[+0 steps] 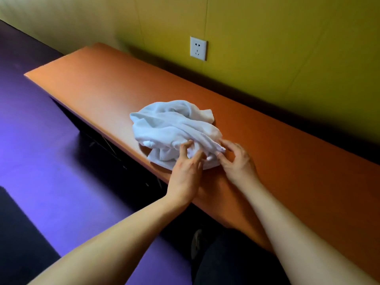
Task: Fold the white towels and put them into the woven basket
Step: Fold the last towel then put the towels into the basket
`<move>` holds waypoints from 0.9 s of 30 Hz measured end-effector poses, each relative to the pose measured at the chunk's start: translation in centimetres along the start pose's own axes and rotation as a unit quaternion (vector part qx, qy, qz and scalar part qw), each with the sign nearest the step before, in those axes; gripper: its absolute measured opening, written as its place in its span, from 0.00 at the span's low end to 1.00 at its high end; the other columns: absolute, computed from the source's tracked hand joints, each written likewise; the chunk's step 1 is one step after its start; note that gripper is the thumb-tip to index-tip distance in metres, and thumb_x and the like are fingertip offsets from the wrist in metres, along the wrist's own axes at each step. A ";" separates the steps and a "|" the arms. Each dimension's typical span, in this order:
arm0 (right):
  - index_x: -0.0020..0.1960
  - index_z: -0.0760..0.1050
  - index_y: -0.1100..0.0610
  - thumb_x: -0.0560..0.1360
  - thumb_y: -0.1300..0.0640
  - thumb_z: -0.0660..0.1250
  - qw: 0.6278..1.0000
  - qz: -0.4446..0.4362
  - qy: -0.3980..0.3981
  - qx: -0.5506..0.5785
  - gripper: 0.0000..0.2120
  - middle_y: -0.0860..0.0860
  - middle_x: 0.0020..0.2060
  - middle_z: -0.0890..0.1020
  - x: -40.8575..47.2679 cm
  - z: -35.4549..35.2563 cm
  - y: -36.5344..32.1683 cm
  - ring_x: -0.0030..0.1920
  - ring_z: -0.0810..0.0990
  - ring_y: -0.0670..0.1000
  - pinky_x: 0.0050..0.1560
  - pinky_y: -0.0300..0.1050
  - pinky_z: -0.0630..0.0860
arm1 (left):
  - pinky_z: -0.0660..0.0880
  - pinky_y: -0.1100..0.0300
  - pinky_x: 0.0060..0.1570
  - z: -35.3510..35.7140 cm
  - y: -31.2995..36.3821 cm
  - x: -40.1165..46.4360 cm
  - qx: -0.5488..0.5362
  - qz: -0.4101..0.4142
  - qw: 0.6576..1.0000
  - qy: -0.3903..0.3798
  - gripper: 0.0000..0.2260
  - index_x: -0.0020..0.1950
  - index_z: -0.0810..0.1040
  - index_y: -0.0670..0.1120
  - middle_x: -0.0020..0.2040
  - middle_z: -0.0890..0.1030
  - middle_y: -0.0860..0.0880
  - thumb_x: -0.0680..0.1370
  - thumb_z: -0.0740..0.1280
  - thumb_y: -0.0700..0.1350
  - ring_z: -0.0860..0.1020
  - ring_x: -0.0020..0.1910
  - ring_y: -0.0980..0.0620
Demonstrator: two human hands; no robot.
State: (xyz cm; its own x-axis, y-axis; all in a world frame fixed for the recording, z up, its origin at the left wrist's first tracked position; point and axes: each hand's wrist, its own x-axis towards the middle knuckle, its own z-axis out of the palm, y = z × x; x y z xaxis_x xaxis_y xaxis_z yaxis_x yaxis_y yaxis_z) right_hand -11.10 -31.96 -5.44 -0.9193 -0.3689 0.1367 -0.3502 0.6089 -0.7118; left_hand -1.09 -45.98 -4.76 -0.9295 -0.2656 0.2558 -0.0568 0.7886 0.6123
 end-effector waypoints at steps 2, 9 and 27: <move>0.60 0.82 0.53 0.76 0.50 0.68 0.999 0.030 0.006 -0.018 0.15 0.53 0.56 0.84 -1.4 -1.6 0.5 0.57 0.81 0.59 0.55 0.47 0.75 | 0.67 0.69 0.46 0.7 2.5 -1.5 -0.046 -0.034 0.998 -0.016 0.06 0.56 0.78 0.47 0.71 0.63 0.44 0.81 0.64 0.40 0.77 0.61 0.44; 0.57 0.80 0.54 0.79 0.58 0.63 0.989 0.039 0.140 0.022 0.10 0.53 0.49 0.84 -6.1 -10.3 1.0 0.48 0.83 0.58 0.44 0.44 0.76 | 0.76 0.48 0.51 0.1 7.6 -4.3 -0.052 0.001 0.998 -0.026 0.15 0.65 0.74 0.50 0.65 0.71 0.48 0.78 0.65 0.42 0.78 0.53 0.45; 0.42 0.74 0.49 0.80 0.63 0.58 0.882 0.103 0.361 0.286 0.13 0.48 0.40 0.73 -12.1 -30.9 -1.1 0.41 0.74 0.48 0.33 0.50 0.84 | 0.70 0.51 0.38 -5.1 16.0 2.2 0.071 0.121 0.975 -0.171 0.23 0.55 0.70 0.52 0.42 0.77 0.51 0.70 0.74 0.62 0.74 0.41 0.43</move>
State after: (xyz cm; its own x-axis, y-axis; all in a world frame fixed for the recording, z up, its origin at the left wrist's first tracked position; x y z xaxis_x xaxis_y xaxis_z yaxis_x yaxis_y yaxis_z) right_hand -5.11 -6.49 15.00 -0.9001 0.3768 0.2188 -0.2036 0.0804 -0.9758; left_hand -2.18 -36.78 9.36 -0.9876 0.1198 0.1014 0.1529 0.8804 0.4490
